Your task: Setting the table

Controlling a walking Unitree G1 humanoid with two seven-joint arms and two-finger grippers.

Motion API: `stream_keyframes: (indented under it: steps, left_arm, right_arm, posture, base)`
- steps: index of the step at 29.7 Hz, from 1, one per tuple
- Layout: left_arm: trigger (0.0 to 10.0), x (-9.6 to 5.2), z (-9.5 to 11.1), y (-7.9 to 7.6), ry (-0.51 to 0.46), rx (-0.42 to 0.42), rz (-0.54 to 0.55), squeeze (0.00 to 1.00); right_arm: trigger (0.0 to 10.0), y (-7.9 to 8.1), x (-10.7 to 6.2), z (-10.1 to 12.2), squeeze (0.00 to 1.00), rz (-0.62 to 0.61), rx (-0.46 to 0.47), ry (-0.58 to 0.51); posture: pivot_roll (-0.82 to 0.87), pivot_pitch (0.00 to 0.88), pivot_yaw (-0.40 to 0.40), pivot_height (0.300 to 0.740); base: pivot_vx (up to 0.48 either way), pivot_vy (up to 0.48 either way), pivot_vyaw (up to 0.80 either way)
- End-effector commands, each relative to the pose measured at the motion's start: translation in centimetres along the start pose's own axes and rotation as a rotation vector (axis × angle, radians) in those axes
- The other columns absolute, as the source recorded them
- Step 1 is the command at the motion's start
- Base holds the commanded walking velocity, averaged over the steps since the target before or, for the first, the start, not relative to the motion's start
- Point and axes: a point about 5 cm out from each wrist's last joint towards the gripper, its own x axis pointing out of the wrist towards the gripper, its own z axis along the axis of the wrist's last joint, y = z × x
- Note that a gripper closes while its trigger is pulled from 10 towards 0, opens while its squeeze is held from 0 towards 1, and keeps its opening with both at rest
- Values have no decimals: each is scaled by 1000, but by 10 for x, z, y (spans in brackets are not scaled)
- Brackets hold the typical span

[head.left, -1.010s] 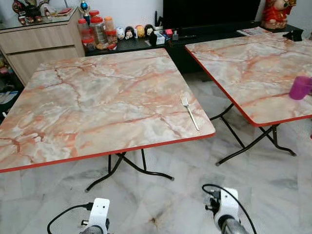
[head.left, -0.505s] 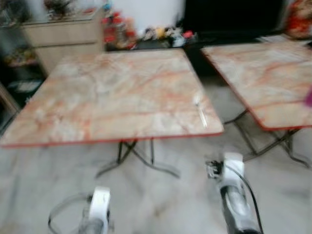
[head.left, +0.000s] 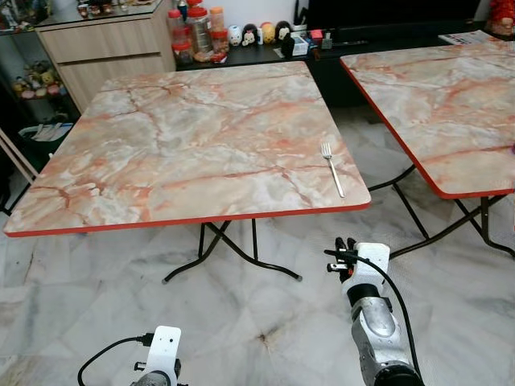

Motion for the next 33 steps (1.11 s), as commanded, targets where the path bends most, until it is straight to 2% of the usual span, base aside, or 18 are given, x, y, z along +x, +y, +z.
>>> stream_keyframes:
  steps: [1,7,8,9,10,16,17,24,25,26,31,32,33]
  left_arm:
    - [10000,0,0,2,1,3,9,0]
    - [10000,0,1,2,-2,3,6,0]
    - [10000,0,1,2,-2,1,7,0]
    - [10000,0,1,2,-2,1,7,0]
    - [10000,0,1,2,-1,0,7,0]
    - [10000,0,1,1,-1,-6,10,0]
    - [10000,0,1,1,-1,-8,10,0]
    - [10000,0,1,1,-3,-11,11,0]
    - [10000,0,1,1,-2,-11,11,0]
    - [10000,0,1,1,-2,-11,10,0]
    - [10000,0,1,0,-2,-9,6,0]
    - [10000,0,1,-1,-2,-8,6,0]
    - [10000,0,1,-1,-2,-5,5,0]
  right_arm:
    - [10000,8,2,9,0,30,-26,-51]
    - [10000,15,7,26,4,44,-17,-122]
    - [10000,17,8,29,871,45,-13,-134]
    - [10000,17,8,29,871,45,-13,-134]
    - [10000,18,8,31,1000,46,-7,-144]
    - [10000,19,9,33,1000,34,-18,-141]
    - [10000,19,9,33,0,26,-27,-134]
    - [10000,16,13,34,0,4,-30,-119]
    - [10000,16,13,35,824,8,-24,-121]
    - [10000,17,13,35,1000,15,-10,-121]
    - [10000,19,12,34,1000,13,-32,-112]
    - [10000,19,13,34,12,15,-31,-112]
    - [10000,20,13,35,0,19,-28,-112]
  posture:
    - [-60,0,59,740]
    - [-60,0,57,740]
    - [-61,0,57,740]
    - [-61,0,57,740]
    - [-61,0,56,740]
    - [-54,0,53,740]
    - [-54,0,52,740]
    - [-55,0,52,740]
    - [-58,0,51,740]
    - [-58,0,51,740]
    - [-59,0,49,740]
    - [-59,0,49,740]
    - [-59,0,49,740]
  base:
    - [255,0,0]
    - [256,0,0]
    - [255,0,0]
    - [255,0,0]
    - [255,0,0]
    - [253,0,0]
    - [259,0,0]
    - [265,0,0]
    - [270,0,0]
    - [270,0,0]
    - [271,0,0]
    - [289,0,0]
    - [296,0,0]
